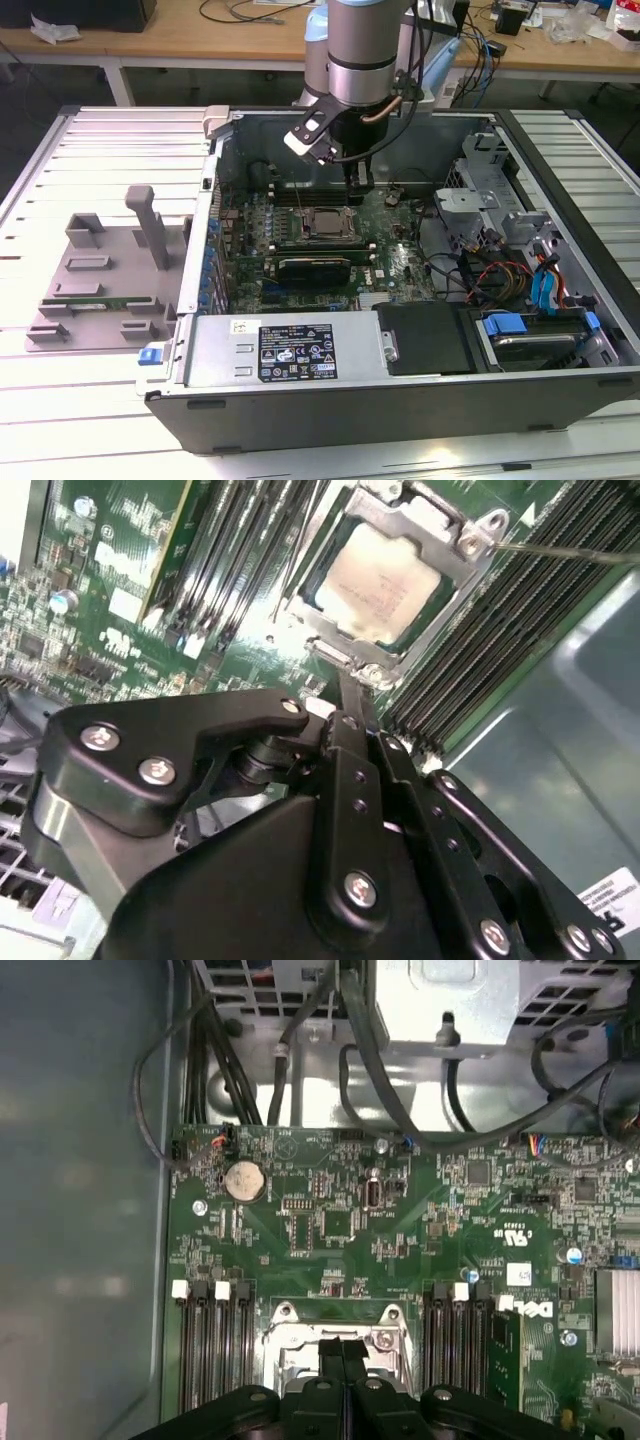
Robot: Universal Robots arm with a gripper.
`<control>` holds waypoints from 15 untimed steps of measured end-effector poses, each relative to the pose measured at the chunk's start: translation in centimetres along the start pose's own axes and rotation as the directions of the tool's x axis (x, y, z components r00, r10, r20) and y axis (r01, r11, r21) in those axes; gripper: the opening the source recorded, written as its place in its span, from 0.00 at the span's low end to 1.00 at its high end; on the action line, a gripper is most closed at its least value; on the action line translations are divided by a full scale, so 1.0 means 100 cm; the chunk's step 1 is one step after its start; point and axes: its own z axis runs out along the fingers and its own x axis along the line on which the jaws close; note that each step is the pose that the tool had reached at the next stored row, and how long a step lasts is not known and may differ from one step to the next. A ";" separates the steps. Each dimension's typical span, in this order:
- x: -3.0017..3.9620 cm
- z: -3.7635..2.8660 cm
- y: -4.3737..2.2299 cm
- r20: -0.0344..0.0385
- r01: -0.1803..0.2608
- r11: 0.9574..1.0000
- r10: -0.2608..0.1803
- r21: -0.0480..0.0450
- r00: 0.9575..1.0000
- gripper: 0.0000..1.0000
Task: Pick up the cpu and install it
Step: 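Close the cpu cover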
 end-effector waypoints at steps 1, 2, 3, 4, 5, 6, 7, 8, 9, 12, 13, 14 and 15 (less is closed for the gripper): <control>0.0000 0.0004 0.0005 0.000 0.000 0.999 0.000 0.034 1.000 0.11; 0.0000 0.0004 0.0004 0.000 0.000 0.999 0.000 0.038 1.000 0.11; 0.0000 0.0004 0.0004 0.000 0.000 0.999 0.000 0.038 1.000 0.11; 0.0000 0.0004 0.0003 0.000 0.000 0.999 0.000 0.038 1.000 0.11; 0.0000 0.0004 -0.0002 0.000 0.000 0.999 0.000 0.038 1.000 0.11; 0.0000 0.0004 -0.0008 0.000 0.000 0.999 0.000 0.038 1.000 0.11; 0.0001 0.0004 -0.0016 -0.001 0.000 0.999 0.000 0.038 1.000 0.11; 0.0001 0.0004 -0.0033 -0.001 0.000 0.999 0.000 0.038 1.000 0.11; 0.0001 0.0003 -0.0037 0.000 0.000 0.999 0.000 0.038 1.000 0.11; 0.0001 0.0002 -0.0039 0.000 0.000 0.999 0.000 0.038 1.000 0.11; 0.0001 0.0003 -0.0039 0.000 0.000 0.999 0.000 0.038 1.000 0.11; 0.0001 0.0003 -0.0040 0.000 0.000 0.999 0.000 0.038 1.000 0.11; 0.0001 0.0003 -0.0040 0.000 0.000 0.999 0.000 0.038 1.000 0.11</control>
